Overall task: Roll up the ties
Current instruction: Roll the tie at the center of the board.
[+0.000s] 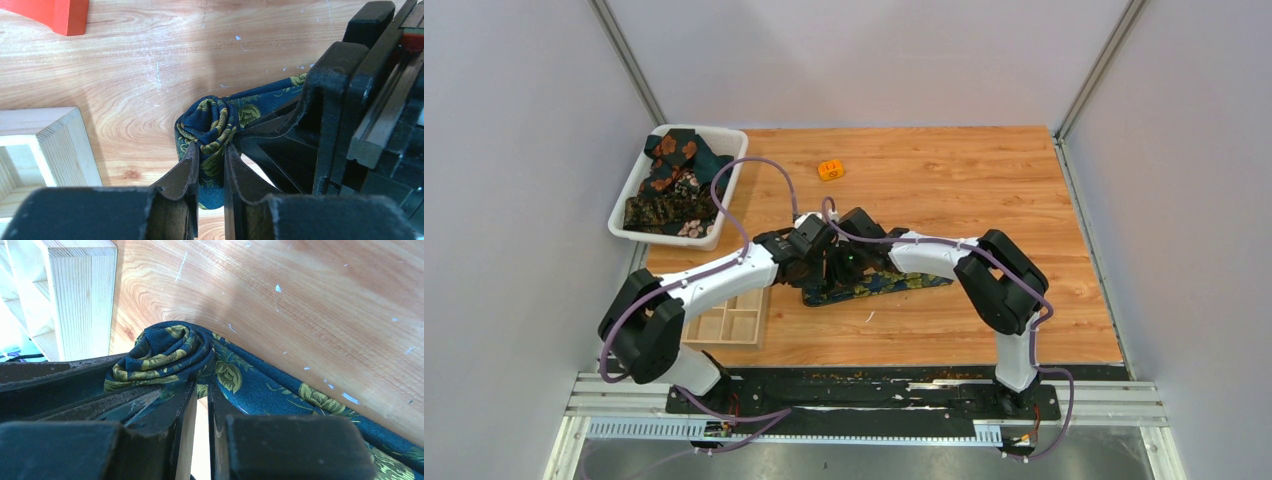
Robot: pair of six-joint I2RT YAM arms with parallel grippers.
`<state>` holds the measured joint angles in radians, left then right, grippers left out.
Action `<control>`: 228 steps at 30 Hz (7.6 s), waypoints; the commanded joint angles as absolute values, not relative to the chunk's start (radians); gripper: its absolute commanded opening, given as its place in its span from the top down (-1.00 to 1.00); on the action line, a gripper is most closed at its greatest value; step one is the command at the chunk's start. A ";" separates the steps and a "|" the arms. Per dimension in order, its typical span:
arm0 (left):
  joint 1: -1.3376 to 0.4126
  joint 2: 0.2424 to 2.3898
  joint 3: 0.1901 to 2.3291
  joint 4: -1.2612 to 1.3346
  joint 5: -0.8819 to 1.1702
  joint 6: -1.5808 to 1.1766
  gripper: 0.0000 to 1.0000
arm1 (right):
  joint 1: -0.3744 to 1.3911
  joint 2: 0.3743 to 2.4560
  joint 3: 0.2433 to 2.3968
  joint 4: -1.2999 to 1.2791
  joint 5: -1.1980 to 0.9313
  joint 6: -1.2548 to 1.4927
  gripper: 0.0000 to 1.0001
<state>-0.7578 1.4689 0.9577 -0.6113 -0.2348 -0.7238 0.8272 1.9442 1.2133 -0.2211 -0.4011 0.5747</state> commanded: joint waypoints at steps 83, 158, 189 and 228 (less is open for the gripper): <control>-1.000 2.024 1.520 -0.942 -0.465 -0.764 0.44 | 0.554 1.723 0.846 -0.127 -0.387 0.515 0.73; -0.670 1.687 1.398 -0.838 -0.281 -0.356 0.12 | 0.682 1.460 0.866 -0.220 -0.296 0.564 0.69; -0.565 2.046 1.519 -0.920 0.157 -0.289 0.30 | 0.968 1.742 0.824 0.173 -0.084 0.670 0.63; -0.565 1.995 1.496 -0.961 0.034 -0.304 0.53 | 1.001 1.637 0.841 0.117 -0.158 0.603 0.44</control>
